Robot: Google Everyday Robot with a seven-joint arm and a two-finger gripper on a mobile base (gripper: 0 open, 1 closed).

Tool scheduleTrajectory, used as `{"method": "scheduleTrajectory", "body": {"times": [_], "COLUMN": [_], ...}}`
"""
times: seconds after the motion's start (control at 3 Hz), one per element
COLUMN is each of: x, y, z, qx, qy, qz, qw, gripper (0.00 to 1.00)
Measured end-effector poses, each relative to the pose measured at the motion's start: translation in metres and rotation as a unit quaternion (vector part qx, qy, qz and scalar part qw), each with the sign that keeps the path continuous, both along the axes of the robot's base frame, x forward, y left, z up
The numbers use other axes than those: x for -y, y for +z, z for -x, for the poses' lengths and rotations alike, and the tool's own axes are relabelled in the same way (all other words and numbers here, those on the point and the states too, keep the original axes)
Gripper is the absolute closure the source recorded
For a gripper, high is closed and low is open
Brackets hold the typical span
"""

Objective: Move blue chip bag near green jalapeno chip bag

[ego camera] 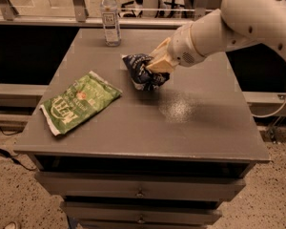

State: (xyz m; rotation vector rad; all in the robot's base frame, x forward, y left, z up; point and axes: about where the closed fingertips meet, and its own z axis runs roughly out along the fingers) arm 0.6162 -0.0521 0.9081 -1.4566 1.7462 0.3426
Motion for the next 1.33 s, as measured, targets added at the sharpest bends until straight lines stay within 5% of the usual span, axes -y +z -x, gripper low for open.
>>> {"method": "scheduleTrajectory", "body": {"times": [0.67,1.0,1.33], "x": [-0.069,-0.085,-0.096], "y": [-0.023,-0.029,-0.034], "z": [0.042,0.057,0.073], "qx": [-0.036,-0.052,-0.071], "qy": [0.091,0.116,0.135], "qz": [-0.038,-0.047,-0.057], "qw": [0.9944,0.9908,0.9866], "gripper": [0.97,0.75,0.42]}}
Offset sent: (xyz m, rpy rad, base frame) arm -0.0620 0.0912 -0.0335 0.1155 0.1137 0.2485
